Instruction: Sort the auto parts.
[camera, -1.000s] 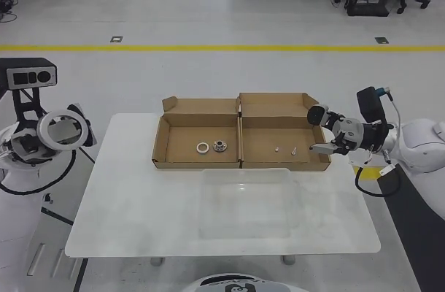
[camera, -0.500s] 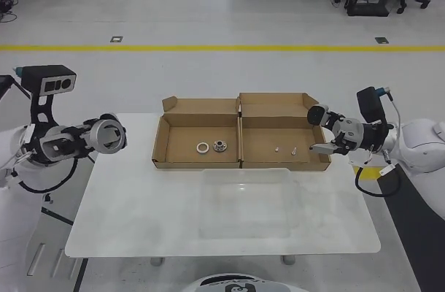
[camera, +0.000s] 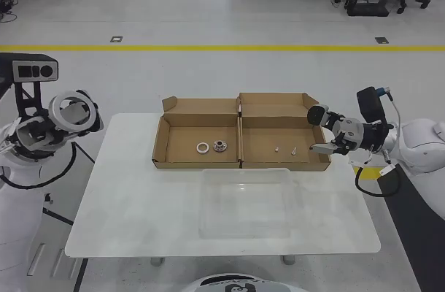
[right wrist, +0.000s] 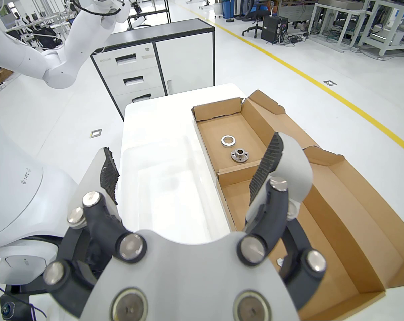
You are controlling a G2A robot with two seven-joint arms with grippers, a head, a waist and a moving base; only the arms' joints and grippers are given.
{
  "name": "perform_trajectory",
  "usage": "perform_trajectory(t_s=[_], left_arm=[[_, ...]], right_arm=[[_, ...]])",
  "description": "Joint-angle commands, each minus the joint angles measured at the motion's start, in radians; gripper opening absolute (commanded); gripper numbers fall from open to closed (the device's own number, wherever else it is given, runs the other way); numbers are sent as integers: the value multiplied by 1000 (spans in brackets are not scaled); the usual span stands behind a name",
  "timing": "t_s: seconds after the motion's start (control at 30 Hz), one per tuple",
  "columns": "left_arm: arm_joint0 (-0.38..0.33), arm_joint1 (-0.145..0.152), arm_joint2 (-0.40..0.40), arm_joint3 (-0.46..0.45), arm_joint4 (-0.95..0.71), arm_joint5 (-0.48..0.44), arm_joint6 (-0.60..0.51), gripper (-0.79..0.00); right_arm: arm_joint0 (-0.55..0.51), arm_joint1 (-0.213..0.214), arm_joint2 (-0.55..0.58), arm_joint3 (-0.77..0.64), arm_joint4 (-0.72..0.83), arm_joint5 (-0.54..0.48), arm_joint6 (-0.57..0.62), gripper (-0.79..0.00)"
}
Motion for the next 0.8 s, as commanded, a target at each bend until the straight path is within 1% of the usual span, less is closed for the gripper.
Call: perform_trajectory(t_s=[0.0,0.4,0.63,0.77], left_arm=[[-1,-2,-3,-1,-9,4,-1,-785],[2,-12,-14,-5,1,11,-8,-785],[-12,-22,-9,-15,-70,-19,-81,-785],[-16,-26,-10,-7,-66,-20,-95,-785]], right_arm=[[0,0,0,0,0,0,0,0],[0,0,0,0,0,0,0,0],[0,0,0,0,0,0,0,0],[0,0,0,0,0,0,0,0]])
